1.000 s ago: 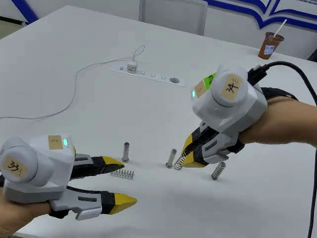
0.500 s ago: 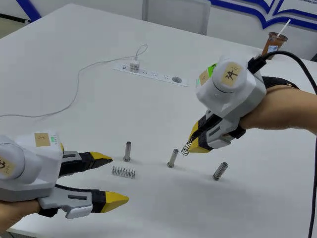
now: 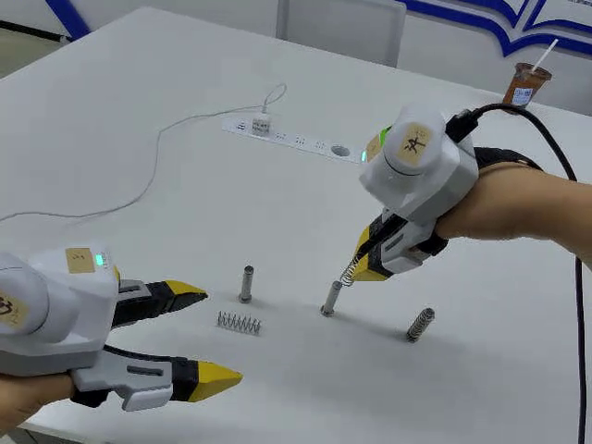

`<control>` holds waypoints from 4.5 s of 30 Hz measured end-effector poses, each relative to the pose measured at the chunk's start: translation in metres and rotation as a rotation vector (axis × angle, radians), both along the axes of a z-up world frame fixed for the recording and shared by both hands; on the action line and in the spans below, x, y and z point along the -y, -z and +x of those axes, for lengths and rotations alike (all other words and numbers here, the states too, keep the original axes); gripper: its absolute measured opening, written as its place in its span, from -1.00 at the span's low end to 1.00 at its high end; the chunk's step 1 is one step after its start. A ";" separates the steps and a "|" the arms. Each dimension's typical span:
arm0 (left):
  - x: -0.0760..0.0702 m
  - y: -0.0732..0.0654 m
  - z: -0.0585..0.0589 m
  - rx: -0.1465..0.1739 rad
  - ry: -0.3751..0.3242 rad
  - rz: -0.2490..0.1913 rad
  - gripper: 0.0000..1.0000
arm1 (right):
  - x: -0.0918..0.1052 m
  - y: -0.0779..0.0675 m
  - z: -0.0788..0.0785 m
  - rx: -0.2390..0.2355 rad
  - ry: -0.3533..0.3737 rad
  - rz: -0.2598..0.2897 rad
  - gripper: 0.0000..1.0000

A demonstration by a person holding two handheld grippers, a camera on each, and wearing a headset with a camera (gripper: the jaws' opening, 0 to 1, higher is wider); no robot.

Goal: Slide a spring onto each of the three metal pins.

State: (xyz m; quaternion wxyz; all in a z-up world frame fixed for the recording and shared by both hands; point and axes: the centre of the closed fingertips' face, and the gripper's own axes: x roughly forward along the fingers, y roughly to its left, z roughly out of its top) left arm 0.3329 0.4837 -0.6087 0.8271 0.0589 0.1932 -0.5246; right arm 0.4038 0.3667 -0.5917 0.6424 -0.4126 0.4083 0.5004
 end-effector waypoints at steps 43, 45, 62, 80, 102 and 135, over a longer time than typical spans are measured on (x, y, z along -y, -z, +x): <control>-0.005 0.003 0.005 -0.010 -0.014 0.004 0.25 | -0.010 0.053 0.006 -0.103 0.005 -0.081 -0.76; -0.006 0.003 0.005 -0.010 -0.015 0.006 0.24 | -0.010 0.056 0.006 -0.106 0.008 -0.082 -0.76; -0.006 0.006 0.006 -0.016 -0.017 0.010 0.24 | -0.010 0.071 0.007 -0.130 0.043 -0.081 -0.75; -0.005 0.005 0.005 -0.017 -0.014 0.013 0.24 | -0.010 0.070 0.006 -0.123 0.049 -0.075 -0.59; -0.009 0.004 0.005 -0.008 -0.024 0.016 0.25 | -0.023 0.046 -0.003 -0.082 0.028 -0.017 -0.45; -0.017 0.009 0.004 -0.020 -0.040 0.023 0.23 | -0.094 0.072 -0.027 -0.128 -0.020 0.069 -0.66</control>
